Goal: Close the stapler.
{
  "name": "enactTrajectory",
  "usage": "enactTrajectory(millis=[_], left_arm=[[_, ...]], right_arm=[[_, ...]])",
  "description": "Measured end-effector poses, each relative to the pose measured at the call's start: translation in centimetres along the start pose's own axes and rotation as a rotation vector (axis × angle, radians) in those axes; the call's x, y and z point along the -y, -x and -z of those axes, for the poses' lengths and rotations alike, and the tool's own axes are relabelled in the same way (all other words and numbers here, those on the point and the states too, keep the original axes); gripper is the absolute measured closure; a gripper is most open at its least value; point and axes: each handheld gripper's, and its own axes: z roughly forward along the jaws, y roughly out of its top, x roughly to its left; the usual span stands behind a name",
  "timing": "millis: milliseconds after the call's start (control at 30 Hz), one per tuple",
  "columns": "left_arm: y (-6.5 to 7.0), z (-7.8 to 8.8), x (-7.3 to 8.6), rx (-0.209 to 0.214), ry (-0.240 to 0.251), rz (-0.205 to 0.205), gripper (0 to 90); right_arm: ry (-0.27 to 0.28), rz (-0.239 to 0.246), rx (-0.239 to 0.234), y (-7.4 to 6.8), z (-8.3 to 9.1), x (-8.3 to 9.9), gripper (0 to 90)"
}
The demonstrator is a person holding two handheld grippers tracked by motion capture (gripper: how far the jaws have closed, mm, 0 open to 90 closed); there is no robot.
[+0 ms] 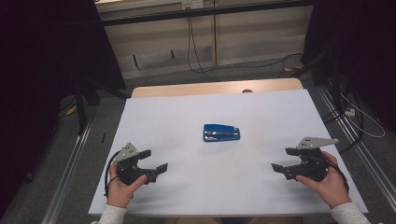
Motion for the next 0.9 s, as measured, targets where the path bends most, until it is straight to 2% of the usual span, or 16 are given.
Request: enactTrajectory(millis=[467, 900], left_arm=[[-0.5, 1.5, 1.1, -0.027, 0.003, 0.012, 8.0], [-0.9, 2.7, 1.7, -0.031, 0.020, 0.027, 8.0]], right_arm=[[-0.001, 0.011, 0.005, -0.1, 0.2, 0.1, 13.3], [-0.007, 0.020, 0.003, -0.3, 0.2, 0.1, 13.1]])
